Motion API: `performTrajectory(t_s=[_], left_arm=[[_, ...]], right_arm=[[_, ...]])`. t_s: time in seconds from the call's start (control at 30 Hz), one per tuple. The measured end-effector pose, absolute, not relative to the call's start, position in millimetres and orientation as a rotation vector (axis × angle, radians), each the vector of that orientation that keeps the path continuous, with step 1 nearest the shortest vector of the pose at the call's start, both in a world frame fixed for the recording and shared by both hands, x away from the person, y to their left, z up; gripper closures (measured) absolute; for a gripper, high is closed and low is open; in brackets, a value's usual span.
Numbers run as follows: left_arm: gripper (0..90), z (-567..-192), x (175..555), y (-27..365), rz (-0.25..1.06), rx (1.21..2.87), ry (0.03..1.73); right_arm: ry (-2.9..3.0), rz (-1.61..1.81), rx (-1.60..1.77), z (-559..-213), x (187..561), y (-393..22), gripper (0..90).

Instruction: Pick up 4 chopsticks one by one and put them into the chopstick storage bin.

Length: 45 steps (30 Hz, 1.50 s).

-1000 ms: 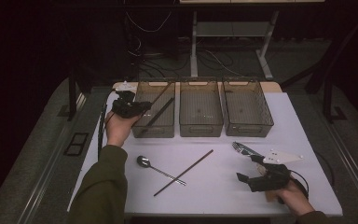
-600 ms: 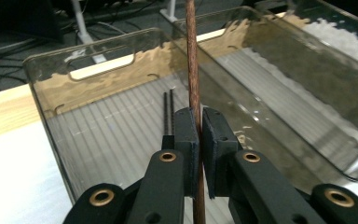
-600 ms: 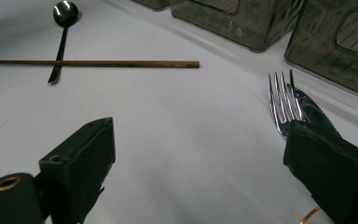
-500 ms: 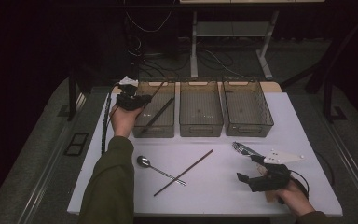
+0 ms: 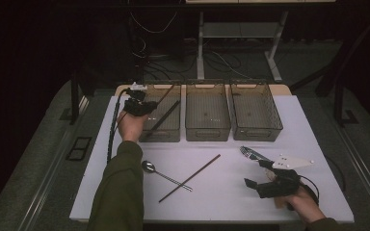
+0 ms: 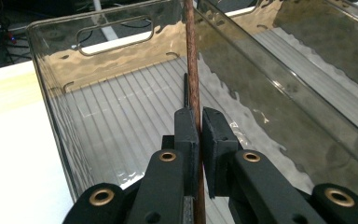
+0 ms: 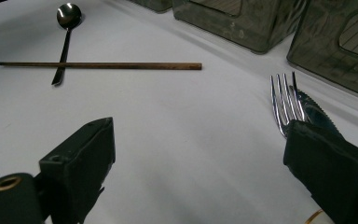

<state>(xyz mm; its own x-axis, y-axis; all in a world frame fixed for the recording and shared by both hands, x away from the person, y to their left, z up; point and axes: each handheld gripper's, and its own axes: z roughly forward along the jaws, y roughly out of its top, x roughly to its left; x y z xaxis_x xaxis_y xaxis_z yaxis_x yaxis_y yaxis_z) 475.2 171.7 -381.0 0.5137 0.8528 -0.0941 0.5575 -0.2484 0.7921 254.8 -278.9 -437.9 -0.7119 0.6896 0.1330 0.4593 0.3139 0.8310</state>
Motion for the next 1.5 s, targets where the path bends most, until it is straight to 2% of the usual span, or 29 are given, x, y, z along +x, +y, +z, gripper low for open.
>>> performTrajectory(t_s=[0.57,0.7,0.9,1.13,1.5], left_arm=[[83.3,-385,479,172,0.473,1.943,1.179],[71.9,-384,479,172,0.483,1.938,1.187],[60.4,-380,475,172,0.470,1.950,1.141],[46.9,-369,463,173,0.374,1.966,1.059],[37.8,-360,420,171,0.314,1.995,0.970]], right_arm=[[2.338,1.352,1.042,-438,255,-279,9.1],[2.337,1.354,1.043,-438,255,-279,9.1],[2.338,1.353,1.045,-438,255,-279,9.1],[2.339,1.350,1.042,-438,254,-279,9.1],[2.341,1.343,1.043,-438,255,-278,9.1]])
